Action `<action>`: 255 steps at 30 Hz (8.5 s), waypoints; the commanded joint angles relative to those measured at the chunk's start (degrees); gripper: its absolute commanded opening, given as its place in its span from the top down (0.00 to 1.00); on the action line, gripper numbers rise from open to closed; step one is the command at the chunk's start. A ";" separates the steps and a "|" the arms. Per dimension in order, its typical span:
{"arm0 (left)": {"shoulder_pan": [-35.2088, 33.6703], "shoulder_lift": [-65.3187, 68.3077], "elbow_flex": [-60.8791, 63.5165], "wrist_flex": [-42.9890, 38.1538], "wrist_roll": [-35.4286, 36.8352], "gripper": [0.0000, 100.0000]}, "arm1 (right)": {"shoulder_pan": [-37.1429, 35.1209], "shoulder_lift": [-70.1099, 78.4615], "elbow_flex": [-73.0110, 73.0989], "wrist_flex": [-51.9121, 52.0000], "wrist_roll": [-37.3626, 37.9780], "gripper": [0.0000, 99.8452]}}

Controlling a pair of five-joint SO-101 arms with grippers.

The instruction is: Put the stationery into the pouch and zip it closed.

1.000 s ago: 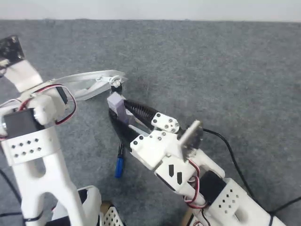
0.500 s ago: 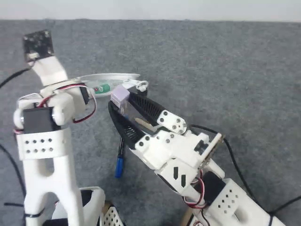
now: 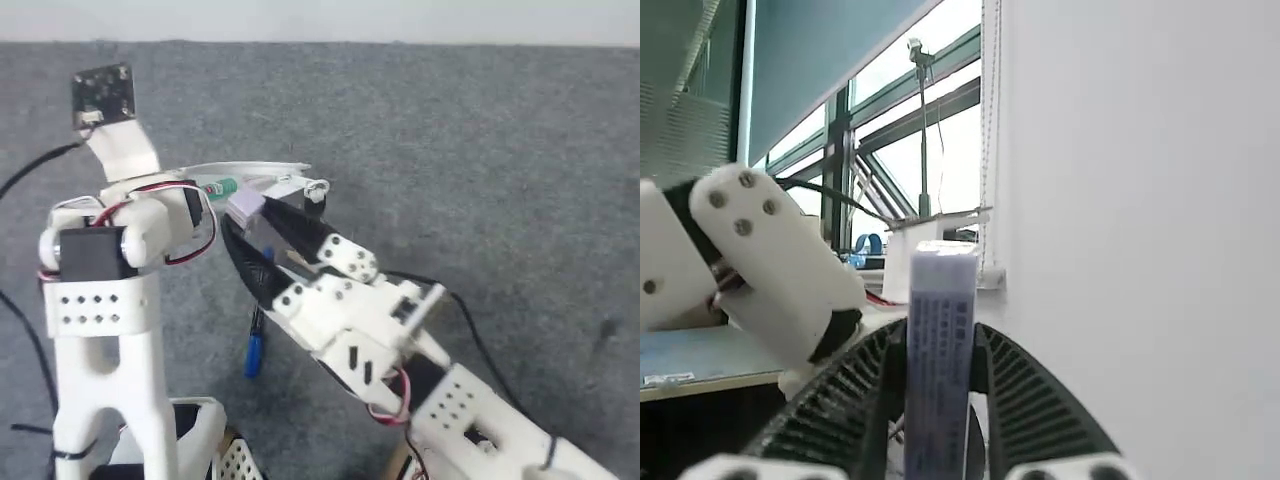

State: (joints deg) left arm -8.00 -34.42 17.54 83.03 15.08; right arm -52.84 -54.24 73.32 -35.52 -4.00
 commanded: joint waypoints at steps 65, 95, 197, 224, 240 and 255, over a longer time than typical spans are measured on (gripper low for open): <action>0.26 0.09 -1.10 0.26 -0.53 0.99 | 6.73 45.76 -12.66 -32.92 6.51 0.99; 0.09 0.09 -1.10 0.26 -0.62 0.99 | 4.79 23.34 -1.85 -5.67 11.34 0.82; -15.12 0.44 -1.01 -2.90 1.49 0.99 | 9.71 45.49 -29.80 88.84 20.66 0.99; -15.12 0.44 -1.01 -2.90 1.49 0.99 | 7.25 31.60 -29.63 101.41 20.48 0.99; -14.95 0.44 -1.01 -2.90 1.49 0.99 | 3.21 7.96 -26.20 100.97 8.26 0.99; -11.96 0.09 -1.01 -2.64 1.49 0.99 | -2.68 -6.81 -26.02 96.57 -6.42 0.99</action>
State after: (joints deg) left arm -21.89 -34.33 17.71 81.89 15.87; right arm -54.86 -56.97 47.82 62.51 -8.13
